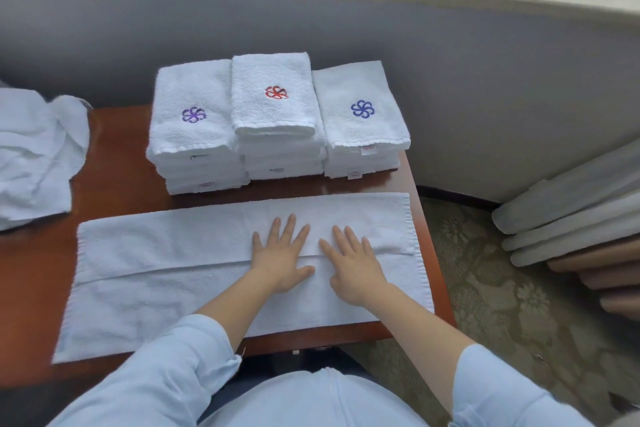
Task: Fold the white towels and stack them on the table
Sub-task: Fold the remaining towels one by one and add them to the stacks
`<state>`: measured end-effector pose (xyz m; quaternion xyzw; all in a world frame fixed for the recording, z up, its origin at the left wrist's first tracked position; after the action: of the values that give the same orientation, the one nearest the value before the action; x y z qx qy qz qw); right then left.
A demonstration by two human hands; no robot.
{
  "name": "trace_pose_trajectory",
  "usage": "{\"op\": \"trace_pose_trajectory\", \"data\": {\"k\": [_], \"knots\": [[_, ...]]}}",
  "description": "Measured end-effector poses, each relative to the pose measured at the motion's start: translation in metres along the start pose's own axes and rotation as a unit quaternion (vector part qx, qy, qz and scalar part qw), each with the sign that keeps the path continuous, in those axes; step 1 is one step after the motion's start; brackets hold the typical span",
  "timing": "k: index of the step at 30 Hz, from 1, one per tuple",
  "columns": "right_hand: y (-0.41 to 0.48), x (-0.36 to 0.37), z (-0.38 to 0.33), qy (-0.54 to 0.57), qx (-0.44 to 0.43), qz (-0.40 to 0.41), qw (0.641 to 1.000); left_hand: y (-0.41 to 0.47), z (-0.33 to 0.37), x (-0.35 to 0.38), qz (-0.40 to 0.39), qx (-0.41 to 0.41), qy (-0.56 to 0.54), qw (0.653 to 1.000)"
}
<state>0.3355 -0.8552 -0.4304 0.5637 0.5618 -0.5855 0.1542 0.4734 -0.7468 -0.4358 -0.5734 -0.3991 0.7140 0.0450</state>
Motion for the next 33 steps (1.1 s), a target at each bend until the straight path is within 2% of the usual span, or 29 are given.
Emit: {"op": "trace_pose_trajectory", "data": {"k": [7, 14, 24, 27, 33], "knots": [[0.013, 0.007, -0.045, -0.004, -0.042, 0.008, 0.999, -0.044, -0.046, 0.036, 0.007, -0.067, -0.009, 0.998], [0.025, 0.016, -0.113, -0.032, -0.123, 0.003, 0.992, -0.083, -0.099, 0.061, 0.011, -0.140, -0.059, 0.988], [0.034, 0.041, -0.232, -0.016, -0.166, -0.006, 0.986, -0.154, -0.234, 0.101, -0.013, -0.218, -0.099, 0.971], [0.034, 0.055, -0.258, -0.014, -0.173, -0.023, 0.985, -0.169, -0.267, 0.117, -0.012, -0.203, -0.102, 0.974], [0.033, 0.090, -0.288, -0.004, -0.170, -0.006, 0.985, -0.192, -0.300, 0.145, 0.033, -0.088, -0.099, 0.991]]}}
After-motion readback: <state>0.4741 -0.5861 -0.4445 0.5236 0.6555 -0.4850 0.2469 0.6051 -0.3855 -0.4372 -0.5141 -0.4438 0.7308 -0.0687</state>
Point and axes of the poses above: each hand's wrist, its own y-axis towards the middle knuckle, its own x-axis out of the palm, z = x × y, the point moved 2 cm from there along y, towards the middle knuckle, and after that the axes turned 4 degrees about y, right-handed, at the moved point
